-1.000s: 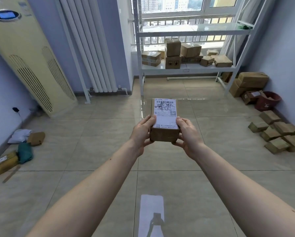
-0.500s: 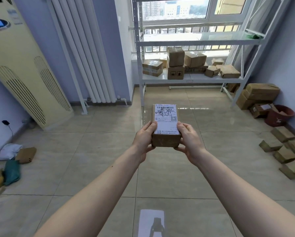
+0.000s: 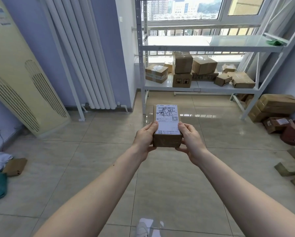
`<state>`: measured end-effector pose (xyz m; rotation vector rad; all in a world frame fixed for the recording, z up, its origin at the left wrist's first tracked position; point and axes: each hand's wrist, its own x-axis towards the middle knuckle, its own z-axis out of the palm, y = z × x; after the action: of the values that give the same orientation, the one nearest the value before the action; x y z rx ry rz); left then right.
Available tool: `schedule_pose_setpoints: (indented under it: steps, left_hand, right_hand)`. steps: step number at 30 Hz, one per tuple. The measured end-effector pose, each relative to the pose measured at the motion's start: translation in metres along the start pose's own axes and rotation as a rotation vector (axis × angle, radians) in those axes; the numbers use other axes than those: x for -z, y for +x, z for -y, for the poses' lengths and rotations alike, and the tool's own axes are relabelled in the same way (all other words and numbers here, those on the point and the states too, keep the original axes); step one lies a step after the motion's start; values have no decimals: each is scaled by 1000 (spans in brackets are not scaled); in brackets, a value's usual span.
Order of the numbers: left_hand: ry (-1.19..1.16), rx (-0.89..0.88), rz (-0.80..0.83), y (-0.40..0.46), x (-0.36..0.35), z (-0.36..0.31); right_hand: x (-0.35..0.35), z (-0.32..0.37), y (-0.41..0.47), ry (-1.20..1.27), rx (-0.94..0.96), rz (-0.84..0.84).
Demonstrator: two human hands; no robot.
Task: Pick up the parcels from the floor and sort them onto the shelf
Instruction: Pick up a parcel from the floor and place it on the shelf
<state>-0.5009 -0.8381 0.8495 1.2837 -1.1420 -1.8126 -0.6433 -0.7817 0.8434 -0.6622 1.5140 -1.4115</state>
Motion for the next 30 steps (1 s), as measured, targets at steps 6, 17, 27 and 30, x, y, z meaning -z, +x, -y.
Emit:
schedule_pose_setpoints:
  steps: [6, 17, 27, 30]
  left_hand:
    - [1, -29, 8, 85, 10, -44]
    - [14, -62, 60, 237, 9, -129]
    - [15, -68, 35, 382, -22, -190]
    - [6, -75, 13, 424, -35, -214]
  right_hand:
    - [-26, 25, 86, 6, 0, -21]
    - [-59, 85, 239, -6, 37, -46]
    - [-57, 130, 394, 0, 52, -27]
    - [-54, 150, 442, -23, 41, -1]
